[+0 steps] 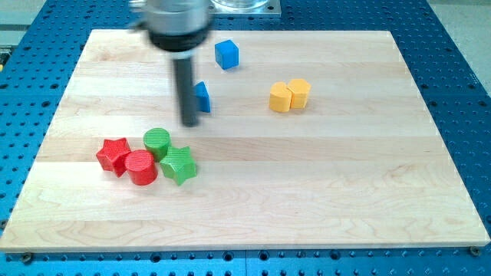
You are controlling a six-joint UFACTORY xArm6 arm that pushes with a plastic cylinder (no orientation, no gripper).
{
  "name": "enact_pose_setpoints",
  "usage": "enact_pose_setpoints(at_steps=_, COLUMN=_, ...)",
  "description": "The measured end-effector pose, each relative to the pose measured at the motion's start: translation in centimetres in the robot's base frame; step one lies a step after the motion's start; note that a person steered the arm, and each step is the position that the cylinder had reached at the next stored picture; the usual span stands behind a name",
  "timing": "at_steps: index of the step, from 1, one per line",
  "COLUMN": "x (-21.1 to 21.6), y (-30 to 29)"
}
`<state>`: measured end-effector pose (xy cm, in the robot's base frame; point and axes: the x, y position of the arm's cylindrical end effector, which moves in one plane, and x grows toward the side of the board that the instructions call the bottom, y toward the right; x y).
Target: Move the triangle vertically to the cube
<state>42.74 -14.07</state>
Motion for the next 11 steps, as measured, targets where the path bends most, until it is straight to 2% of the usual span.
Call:
enact_pose_setpoints(at_steps=1, x=-4.2, y=4.8)
enact_pose_setpoints(at_steps=3, x=-2.0, y=8.7)
enact_pose_setpoints(at_steps=4, x=-2.0, y=13.9)
enact_pose_setpoints(at_steps=5, x=-3.0, y=21.3)
enact_pose_setpoints(at_steps=6, x=-6.1, y=22.9)
enact_pose_setpoints(at_steps=7, x=-7.2, y=16.7)
enact_pose_setpoints(at_steps=8, x=-6.1, y=20.5)
enact_pose_setpoints(at_steps=9, x=-4.6, y=15.7)
enact_pose_setpoints(at_steps=11, x=-6.2, y=14.6)
